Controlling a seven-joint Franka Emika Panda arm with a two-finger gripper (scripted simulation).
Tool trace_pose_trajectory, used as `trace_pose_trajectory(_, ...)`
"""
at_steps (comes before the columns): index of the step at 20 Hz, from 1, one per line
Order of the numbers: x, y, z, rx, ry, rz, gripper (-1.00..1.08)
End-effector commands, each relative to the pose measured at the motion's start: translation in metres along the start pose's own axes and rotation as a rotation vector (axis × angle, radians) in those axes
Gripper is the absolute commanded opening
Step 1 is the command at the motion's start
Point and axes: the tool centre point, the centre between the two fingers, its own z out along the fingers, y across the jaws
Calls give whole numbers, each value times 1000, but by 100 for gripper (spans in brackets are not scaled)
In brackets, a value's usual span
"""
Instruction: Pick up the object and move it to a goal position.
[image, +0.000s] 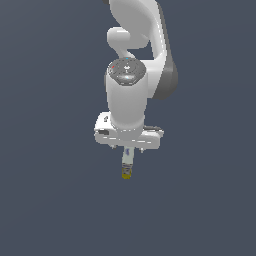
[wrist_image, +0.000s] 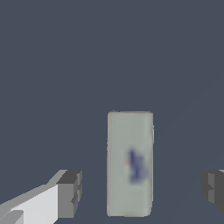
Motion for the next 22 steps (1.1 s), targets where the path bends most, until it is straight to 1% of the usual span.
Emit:
trace_pose_trajectory(1,0,0,3,0,0,0,100)
trace_pose_trajectory(11,0,0,46,0,1,0,100)
trace_pose_trajectory(17,1,0,50,0,1,0,100)
trace_pose_trajectory(18,1,0,50,0,1,0,-100)
trace_pose_trajectory(22,1,0,50,0,1,0,-100)
